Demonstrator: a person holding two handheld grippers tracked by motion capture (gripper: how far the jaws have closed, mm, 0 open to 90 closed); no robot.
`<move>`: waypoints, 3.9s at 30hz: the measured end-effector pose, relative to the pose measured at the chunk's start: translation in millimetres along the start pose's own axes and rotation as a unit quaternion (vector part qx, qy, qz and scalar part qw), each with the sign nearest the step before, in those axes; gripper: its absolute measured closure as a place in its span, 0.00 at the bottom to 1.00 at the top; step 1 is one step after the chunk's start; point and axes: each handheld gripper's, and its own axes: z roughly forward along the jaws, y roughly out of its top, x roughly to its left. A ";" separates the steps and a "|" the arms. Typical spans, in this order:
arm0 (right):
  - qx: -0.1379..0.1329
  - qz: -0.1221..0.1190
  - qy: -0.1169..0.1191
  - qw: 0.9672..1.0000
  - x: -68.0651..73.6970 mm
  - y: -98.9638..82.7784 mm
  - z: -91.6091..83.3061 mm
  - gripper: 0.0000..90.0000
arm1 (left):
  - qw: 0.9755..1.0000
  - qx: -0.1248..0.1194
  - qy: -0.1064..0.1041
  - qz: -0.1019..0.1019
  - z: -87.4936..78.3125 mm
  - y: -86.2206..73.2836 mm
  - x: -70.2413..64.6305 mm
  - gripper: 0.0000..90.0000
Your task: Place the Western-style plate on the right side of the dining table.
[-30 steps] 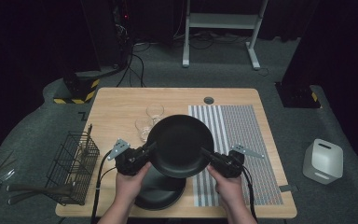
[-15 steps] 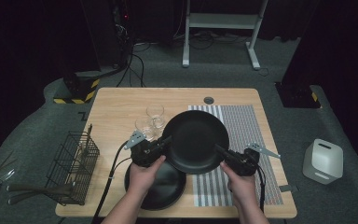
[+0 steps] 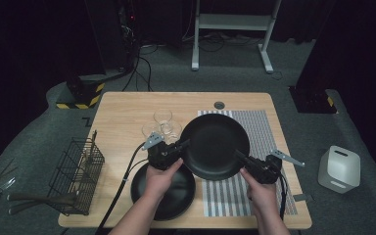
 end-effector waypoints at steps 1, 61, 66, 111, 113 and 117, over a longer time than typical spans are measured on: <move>-0.001 0.000 0.001 1.000 -1.0 0.5 -0.6 0.85 | 1.000 0.002 -0.002 -0.001 2.0 0.0 0.6 0.81; 0.017 -0.069 -0.071 0.995 11.3 -1.1 -10.2 0.92 | 0.994 0.103 -0.008 -0.040 27.0 -35.4 16.2 0.75; 0.010 -0.068 -0.073 0.995 9.7 -1.7 -11.2 0.92 | 0.994 0.104 -0.006 -0.031 27.4 -34.8 16.0 0.77; -0.017 -0.094 -0.203 0.975 -25.0 43.9 -5.2 0.92 | 0.975 0.031 0.187 0.116 -143.7 -81.7 64.5 0.52; -0.015 -0.095 -0.209 0.973 -26.8 44.1 -4.5 0.92 | 0.979 0.024 0.176 0.099 -146.5 -85.4 69.6 0.51; -0.008 -0.093 -0.219 0.971 -31.0 43.9 -2.0 0.92 | 0.981 0.024 0.166 0.096 -145.1 -90.1 72.7 0.49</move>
